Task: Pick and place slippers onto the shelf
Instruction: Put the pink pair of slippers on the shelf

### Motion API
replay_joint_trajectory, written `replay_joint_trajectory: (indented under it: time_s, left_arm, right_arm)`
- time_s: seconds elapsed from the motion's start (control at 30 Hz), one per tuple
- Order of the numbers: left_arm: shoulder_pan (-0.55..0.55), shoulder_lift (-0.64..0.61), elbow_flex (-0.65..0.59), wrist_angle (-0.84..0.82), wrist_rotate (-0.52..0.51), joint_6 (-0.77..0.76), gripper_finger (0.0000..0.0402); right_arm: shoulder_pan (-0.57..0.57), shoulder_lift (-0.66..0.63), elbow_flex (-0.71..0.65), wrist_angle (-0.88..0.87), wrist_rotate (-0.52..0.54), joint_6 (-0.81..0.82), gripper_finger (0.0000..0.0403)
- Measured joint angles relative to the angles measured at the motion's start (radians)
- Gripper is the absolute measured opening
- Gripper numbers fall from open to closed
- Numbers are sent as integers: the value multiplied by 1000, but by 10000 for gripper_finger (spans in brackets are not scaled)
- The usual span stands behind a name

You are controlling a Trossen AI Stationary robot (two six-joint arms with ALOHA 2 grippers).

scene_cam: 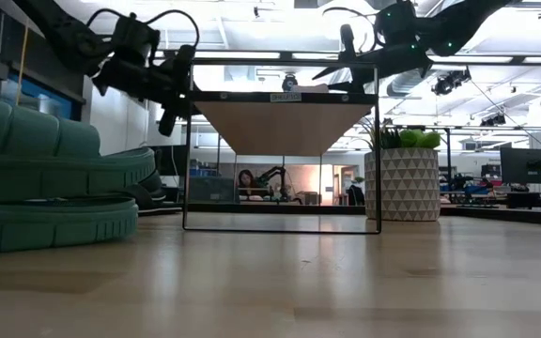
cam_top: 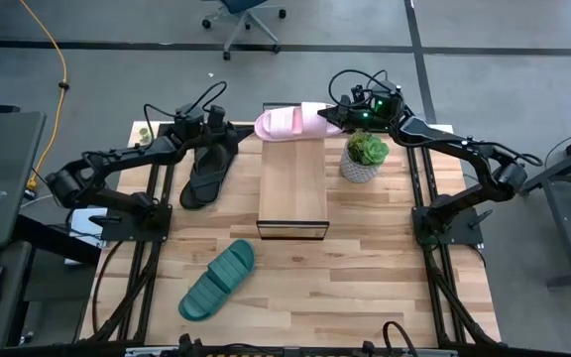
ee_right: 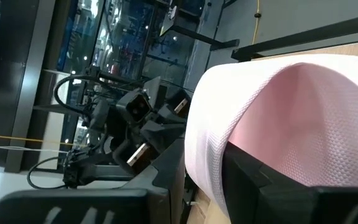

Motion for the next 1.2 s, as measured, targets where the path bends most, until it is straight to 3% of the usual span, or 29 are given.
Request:
replay_joint_trajectory:
  time_s: [0.2,0.33,0.57,1.2]
  left_arm:
    - [13,35,0,18,3,-60,92]
    - [13,59,0,42,3,-77,113]
    - [12,94,0,152,0,-126,106]
    - [12,125,0,155,0,-163,97]
  right_arm:
    - [0,0,0,0,0,-1,81]
    - [0,0,0,-1,0,-2,81]
    - [0,0,0,-1,0,-2,81]
    - [0,0,0,15,-13,-3,81]
